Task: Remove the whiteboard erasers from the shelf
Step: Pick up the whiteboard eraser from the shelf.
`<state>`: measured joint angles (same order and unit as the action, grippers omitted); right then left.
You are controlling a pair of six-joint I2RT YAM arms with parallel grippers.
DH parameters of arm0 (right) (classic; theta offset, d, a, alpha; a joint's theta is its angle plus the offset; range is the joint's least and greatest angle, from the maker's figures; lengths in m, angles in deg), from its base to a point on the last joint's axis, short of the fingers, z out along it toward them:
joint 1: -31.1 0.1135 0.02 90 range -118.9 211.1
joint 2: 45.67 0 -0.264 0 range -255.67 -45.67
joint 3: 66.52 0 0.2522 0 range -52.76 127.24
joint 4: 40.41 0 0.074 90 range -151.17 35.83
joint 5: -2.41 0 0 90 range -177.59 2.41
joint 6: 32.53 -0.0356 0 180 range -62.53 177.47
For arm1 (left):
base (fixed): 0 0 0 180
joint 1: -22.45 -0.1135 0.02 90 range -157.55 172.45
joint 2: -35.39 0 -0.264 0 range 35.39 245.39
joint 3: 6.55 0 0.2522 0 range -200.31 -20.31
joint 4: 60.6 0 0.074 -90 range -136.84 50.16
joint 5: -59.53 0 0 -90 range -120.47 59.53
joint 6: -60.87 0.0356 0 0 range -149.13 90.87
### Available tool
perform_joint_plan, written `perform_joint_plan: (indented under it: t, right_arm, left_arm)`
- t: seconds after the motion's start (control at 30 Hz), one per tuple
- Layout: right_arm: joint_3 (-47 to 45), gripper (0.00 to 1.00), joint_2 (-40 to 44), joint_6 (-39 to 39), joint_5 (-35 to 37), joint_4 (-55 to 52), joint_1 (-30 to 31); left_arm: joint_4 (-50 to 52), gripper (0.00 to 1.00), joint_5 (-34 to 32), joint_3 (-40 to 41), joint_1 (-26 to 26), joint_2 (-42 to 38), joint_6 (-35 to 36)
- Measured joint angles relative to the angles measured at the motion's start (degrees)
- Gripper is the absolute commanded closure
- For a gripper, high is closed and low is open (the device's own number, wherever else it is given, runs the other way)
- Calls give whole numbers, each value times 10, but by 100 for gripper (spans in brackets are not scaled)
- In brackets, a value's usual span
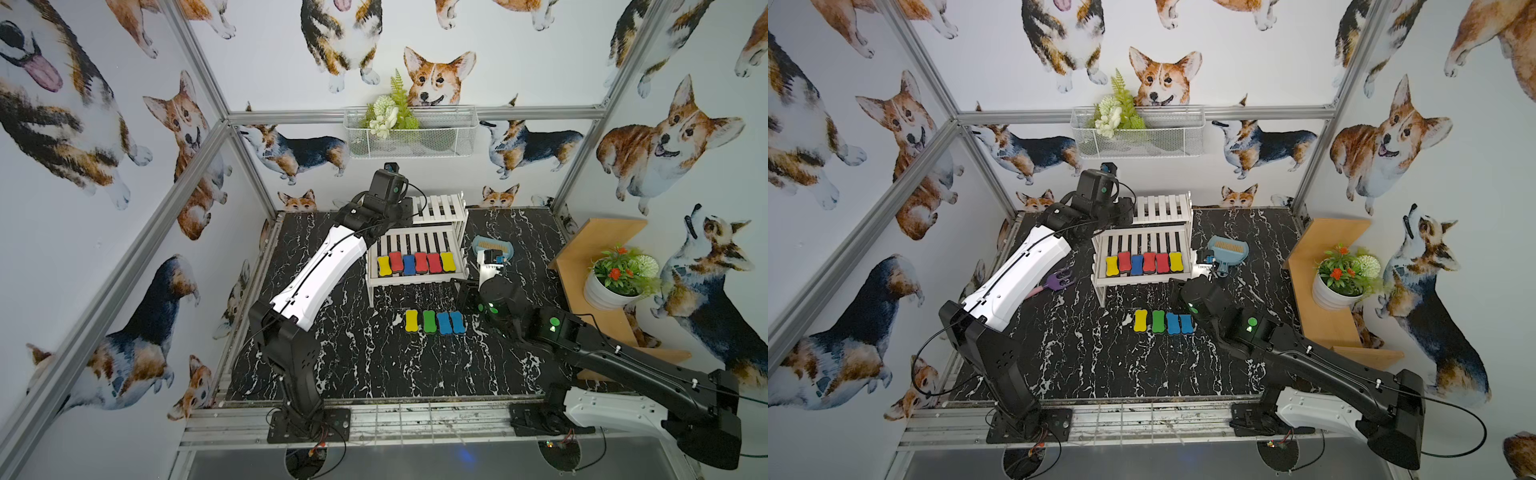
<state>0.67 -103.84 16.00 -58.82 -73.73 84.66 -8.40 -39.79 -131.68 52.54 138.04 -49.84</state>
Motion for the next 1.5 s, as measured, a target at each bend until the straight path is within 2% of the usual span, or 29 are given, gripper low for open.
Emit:
perform_joint_plan:
  t: [0.4, 0.6, 0.73, 0.83, 0.9, 1.17, 1.33, 1.5]
  right_arm:
    - [-9, 46, 14, -3, 10, -1, -3]
    - [-9, 46, 14, -3, 11, -1, -4]
    - [-9, 46, 14, -3, 11, -1, -7]
    - [-9, 46, 17, -3, 12, 0, -10]
    - [-10, 46, 19, -3, 12, -1, -11]
    - [-11, 46, 22, -3, 12, -1, -14]
    - [-12, 46, 26, -3, 12, -1, -16]
    - [-12, 46, 29, -3, 12, -2, -22]
  left_arm:
    - [-4, 56, -13, 0, 10, 13, 17]
    - [0, 56, -12, -1, 28, 12, 23]
    - [25, 54, -23, -28, 30, 11, 23]
    - [30, 44, -38, -45, 30, 3, 23]
    - [30, 42, -47, -45, 30, 0, 23]
    - [59, 38, -69, -57, 30, 44, 24]
    - [59, 39, -79, -60, 30, 52, 29]
    - [63, 48, -90, -64, 31, 65, 37]
